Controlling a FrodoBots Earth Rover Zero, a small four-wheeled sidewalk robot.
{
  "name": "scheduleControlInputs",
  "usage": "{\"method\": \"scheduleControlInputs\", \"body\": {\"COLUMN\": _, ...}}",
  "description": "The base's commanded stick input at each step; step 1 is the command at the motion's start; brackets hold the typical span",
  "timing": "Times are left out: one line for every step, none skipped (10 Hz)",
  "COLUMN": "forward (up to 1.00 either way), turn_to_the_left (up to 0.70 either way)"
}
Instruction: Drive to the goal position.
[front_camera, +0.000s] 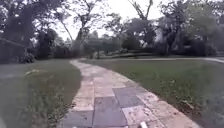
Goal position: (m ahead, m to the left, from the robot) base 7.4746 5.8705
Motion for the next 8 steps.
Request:
{"method": "scheduleControlInputs", "body": {"forward": 0.70, "turn_to_the_left": 0.01}}
{"method": "scheduleControlInputs", "body": {"forward": 0.70, "turn_to_the_left": 0.01}}
{"method": "scheduleControlInputs", "body": {"forward": 0.70, "turn_to_the_left": 0.01}}
{"method": "scheduleControlInputs", "body": {"forward": 0.70, "turn_to_the_left": 0.01}}
{"method": "scheduleControlInputs", "body": {"forward": 0.70, "turn_to_the_left": 0.11}}
{"method": "scheduleControlInputs", "body": {"forward": 0.70, "turn_to_the_left": 0.15}}
{"method": "scheduleControlInputs", "body": {"forward": 0.70, "turn_to_the_left": 0.15}}
{"method": "scheduleControlInputs", "body": {"forward": 0.70, "turn_to_the_left": 0.15}}
